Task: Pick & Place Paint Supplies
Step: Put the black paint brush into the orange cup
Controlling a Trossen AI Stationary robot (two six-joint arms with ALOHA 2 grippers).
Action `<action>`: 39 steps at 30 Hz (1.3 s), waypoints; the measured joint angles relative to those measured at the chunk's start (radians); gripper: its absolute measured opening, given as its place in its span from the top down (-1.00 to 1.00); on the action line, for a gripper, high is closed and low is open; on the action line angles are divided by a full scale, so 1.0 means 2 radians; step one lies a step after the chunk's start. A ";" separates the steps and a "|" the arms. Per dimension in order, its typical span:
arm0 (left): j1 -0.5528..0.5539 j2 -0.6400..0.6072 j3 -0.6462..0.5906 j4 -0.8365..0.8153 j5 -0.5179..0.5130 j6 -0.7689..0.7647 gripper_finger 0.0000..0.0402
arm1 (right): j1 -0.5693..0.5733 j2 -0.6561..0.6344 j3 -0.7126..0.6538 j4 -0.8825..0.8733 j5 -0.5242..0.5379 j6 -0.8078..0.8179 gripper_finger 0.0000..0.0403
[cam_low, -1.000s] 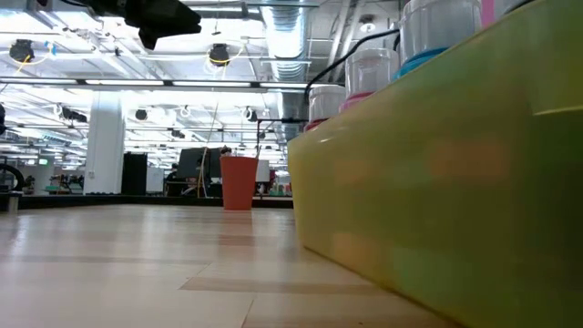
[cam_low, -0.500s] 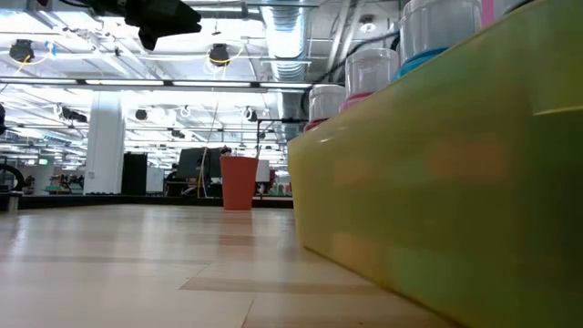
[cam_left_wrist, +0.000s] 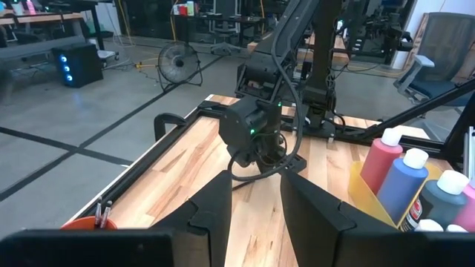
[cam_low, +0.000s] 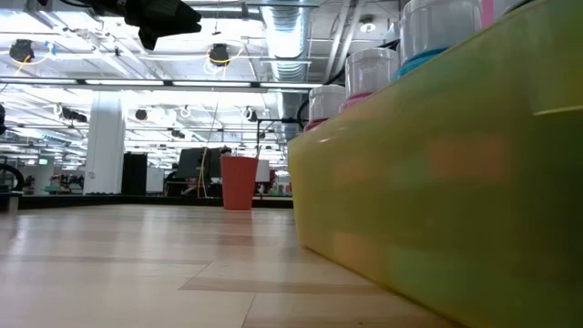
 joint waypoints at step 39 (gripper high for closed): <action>0.000 -0.120 0.001 0.012 0.003 -0.101 0.48 | -0.021 -0.041 0.259 0.198 -0.281 0.304 1.00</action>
